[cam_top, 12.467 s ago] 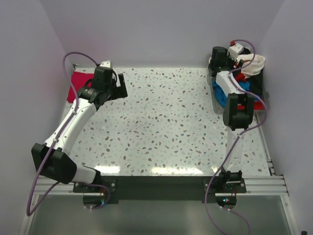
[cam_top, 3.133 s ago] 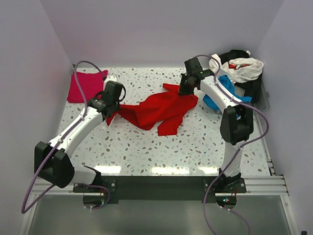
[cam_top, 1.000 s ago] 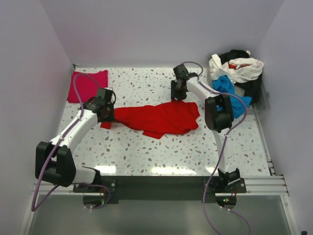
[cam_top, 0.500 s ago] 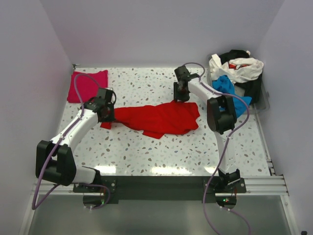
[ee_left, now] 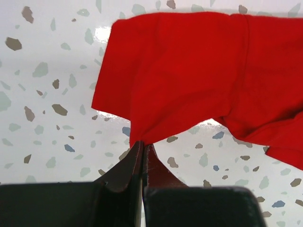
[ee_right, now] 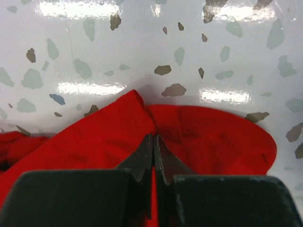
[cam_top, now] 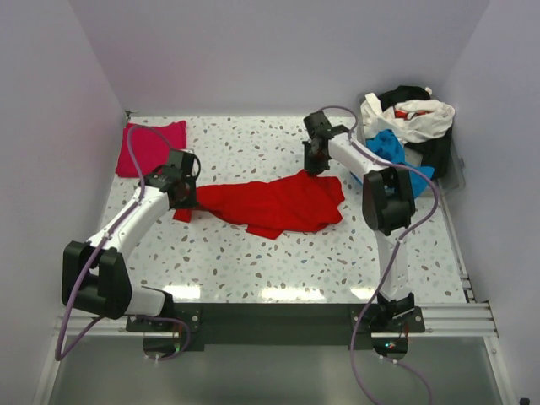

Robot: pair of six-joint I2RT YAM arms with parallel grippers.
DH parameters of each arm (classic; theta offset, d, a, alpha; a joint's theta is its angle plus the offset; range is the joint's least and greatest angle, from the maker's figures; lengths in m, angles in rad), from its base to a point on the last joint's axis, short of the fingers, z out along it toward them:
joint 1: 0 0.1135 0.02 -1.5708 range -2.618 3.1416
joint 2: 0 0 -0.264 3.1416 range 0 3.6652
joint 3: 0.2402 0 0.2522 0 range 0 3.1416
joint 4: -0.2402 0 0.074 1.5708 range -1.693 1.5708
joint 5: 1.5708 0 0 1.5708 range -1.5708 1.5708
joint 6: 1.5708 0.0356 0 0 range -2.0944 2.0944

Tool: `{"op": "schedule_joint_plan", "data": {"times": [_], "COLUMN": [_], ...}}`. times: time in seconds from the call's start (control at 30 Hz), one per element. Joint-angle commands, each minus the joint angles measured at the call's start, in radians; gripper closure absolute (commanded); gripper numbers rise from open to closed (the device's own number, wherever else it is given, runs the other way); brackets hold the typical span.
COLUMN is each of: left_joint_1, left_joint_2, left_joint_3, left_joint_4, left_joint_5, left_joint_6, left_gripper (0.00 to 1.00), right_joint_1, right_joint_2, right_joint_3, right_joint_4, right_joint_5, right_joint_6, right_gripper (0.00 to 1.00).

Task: Fold and stack the t-shirts
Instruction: Flatten the tshirt out

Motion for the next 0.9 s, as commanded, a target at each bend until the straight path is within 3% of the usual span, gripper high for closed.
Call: {"op": "schedule_joint_plan", "data": {"times": [0.0,0.3,0.53,0.73,0.87], "left_joint_1": [0.007,0.009,0.007,0.009,0.009], "left_joint_2": [0.016,0.045,0.049,0.056,0.079], "left_joint_3": [0.089,0.139,0.077,0.047,0.049], "left_joint_4": [-0.001,0.002,0.035,0.045,0.045], "left_joint_5": [-0.071,-0.125,-0.082,-0.091,-0.081], "left_joint_6": [0.017,0.051,0.052,0.063,0.063], "left_gripper": [1.00,1.00,1.00,1.00,1.00], "right_joint_1": [-0.011,-0.055,-0.055,-0.054,-0.052], "right_joint_2": [-0.141,-0.330,-0.456,-0.617,-0.668], "right_joint_3": [0.025,0.010,-0.258,-0.602,-0.687], "right_joint_4": [-0.034,-0.118,-0.117,-0.097,-0.118], "right_joint_5": [0.037,0.101,0.095,0.003,-0.001], "right_joint_6": [0.001,-0.035,-0.007,0.062,0.071], "right_gripper": [1.00,1.00,1.00,1.00,1.00]}}
